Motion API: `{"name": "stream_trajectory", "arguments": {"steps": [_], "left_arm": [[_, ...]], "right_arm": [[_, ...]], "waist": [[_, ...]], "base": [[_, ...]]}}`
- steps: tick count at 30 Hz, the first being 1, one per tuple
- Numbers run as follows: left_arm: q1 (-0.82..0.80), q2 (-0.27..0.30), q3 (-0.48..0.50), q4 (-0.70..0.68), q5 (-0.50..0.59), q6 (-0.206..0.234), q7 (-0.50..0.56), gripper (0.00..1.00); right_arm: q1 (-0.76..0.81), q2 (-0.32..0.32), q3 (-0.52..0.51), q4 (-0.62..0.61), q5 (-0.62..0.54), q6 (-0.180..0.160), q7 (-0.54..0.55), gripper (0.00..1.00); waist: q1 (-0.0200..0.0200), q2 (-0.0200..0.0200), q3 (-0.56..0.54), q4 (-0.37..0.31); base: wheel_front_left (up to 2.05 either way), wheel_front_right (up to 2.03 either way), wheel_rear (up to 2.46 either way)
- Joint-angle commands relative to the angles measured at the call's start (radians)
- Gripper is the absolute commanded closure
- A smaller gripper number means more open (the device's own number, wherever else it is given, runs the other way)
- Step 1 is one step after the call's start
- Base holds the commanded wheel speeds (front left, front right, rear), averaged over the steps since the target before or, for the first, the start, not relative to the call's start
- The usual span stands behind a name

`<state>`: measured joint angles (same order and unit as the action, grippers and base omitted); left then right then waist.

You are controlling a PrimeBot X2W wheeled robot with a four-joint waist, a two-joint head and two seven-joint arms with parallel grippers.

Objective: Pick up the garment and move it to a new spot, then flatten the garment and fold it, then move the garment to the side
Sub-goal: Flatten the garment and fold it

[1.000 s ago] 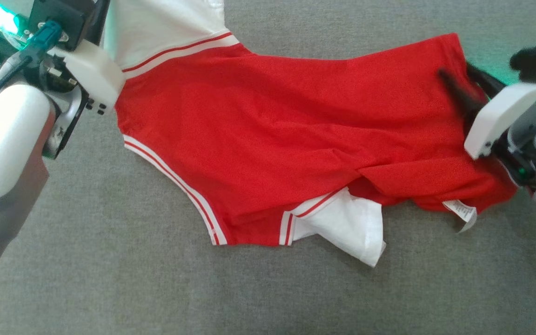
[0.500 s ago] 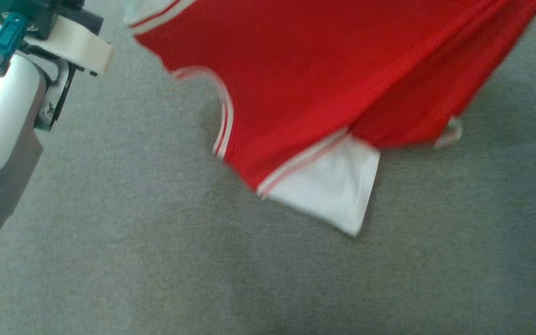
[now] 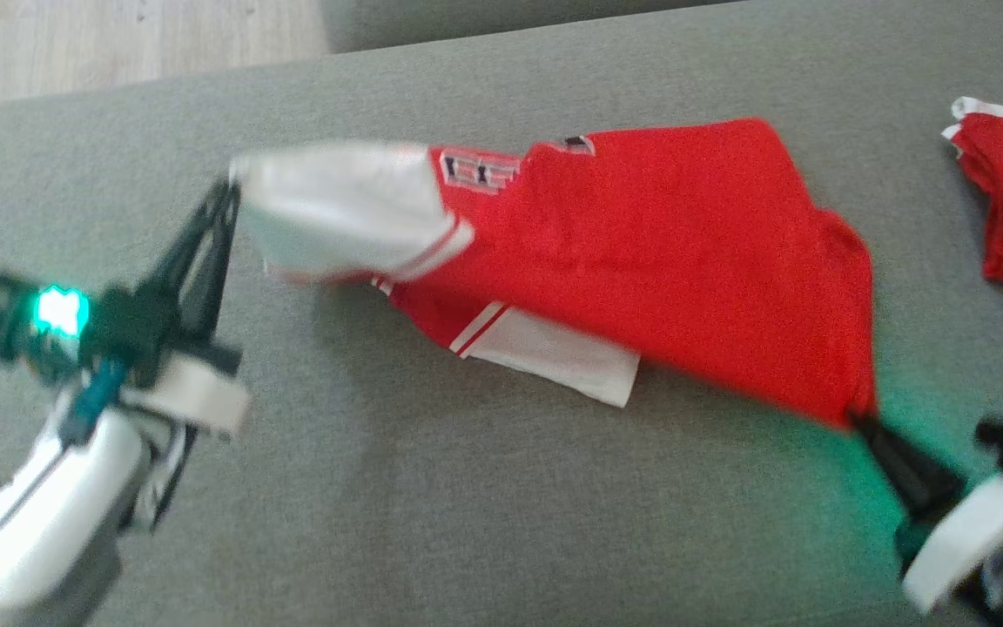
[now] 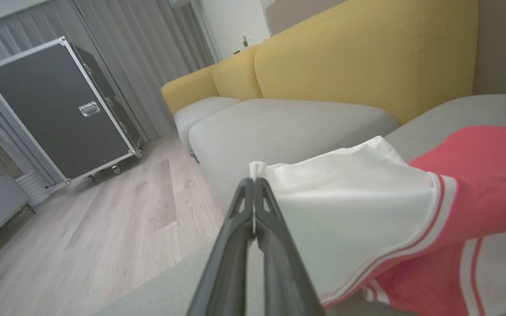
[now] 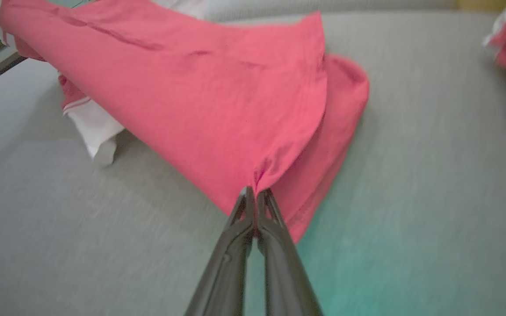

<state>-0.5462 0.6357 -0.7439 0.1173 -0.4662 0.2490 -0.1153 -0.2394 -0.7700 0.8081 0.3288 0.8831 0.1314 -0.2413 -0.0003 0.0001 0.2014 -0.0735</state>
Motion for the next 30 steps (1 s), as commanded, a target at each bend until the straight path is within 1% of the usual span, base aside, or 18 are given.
{"name": "stream_trajectory", "arguments": {"steps": [1,3,4,5,8,11,14,16,19,26,30], "left_arm": [[-0.020,0.051,0.056,-0.045,-0.006,0.020,0.002,1.00],[0.045,0.073,0.065,-0.092,-0.017,0.061,0.002,1.00],[0.074,0.082,0.072,-0.112,-0.023,0.080,0.001,1.00],[0.098,0.092,0.079,-0.128,-0.028,0.097,-0.001,1.00],[0.147,0.122,0.093,-0.156,-0.029,0.136,-0.002,1.00],[0.169,0.144,0.104,-0.171,-0.029,0.158,-0.001,1.00],[0.173,0.152,0.111,-0.178,-0.031,0.167,0.001,1.00],[0.168,0.152,0.112,-0.181,-0.031,0.169,0.001,1.00],[0.157,0.146,0.111,-0.183,-0.028,0.170,0.001,1.00],[0.139,0.133,0.104,-0.185,-0.022,0.173,0.002,1.00],[0.122,0.125,0.092,-0.184,-0.014,0.167,0.010,1.00]], "right_arm": [[0.022,-0.017,-0.020,-0.029,0.007,-0.001,-0.005,1.00],[0.093,0.012,-0.037,-0.045,-0.006,-0.001,0.004,1.00],[0.120,0.029,-0.045,-0.055,-0.009,-0.001,0.014,0.91],[0.140,0.045,-0.058,-0.066,-0.007,-0.001,0.023,0.00],[0.173,0.067,-0.096,-0.131,0.029,-0.001,0.044,0.00],[0.170,0.046,-0.149,-0.207,0.094,-0.001,0.061,0.00],[0.149,0.023,-0.204,-0.237,0.156,-0.001,0.080,0.00],[0.127,0.019,-0.223,-0.222,0.176,-0.001,0.098,0.00],[0.086,0.038,-0.226,-0.195,0.204,-0.001,0.124,0.00],[-0.025,0.085,-0.174,-0.091,0.231,-0.001,0.152,0.00],[-0.076,0.097,-0.134,-0.035,0.260,-0.001,0.164,0.00]], "waist": [[0.0003,-0.0001,-0.004,-0.007],[0.0003,-0.0001,-0.006,-0.011],[0.0003,-0.0001,-0.006,-0.012],[0.0003,-0.0001,-0.005,-0.013],[0.0003,-0.0001,-0.004,-0.011],[0.0003,-0.0001,-0.003,-0.006],[0.0003,-0.0001,0.003,0.004],[0.0003,-0.0001,0.011,0.014],[0.0003,-0.0001,0.025,0.027],[0.0003,-0.0001,0.058,0.051],[0.0003,-0.0001,0.070,0.065]], "base": [[0.00,0.00,0.00],[0.00,0.00,0.00],[0.00,0.00,0.00],[0.00,0.00,0.00],[0.00,0.00,0.00],[0.00,0.00,0.00],[0.00,0.00,0.00],[0.00,0.00,0.00],[0.00,0.00,0.00],[0.00,0.00,0.00],[0.00,0.00,0.00]]}}
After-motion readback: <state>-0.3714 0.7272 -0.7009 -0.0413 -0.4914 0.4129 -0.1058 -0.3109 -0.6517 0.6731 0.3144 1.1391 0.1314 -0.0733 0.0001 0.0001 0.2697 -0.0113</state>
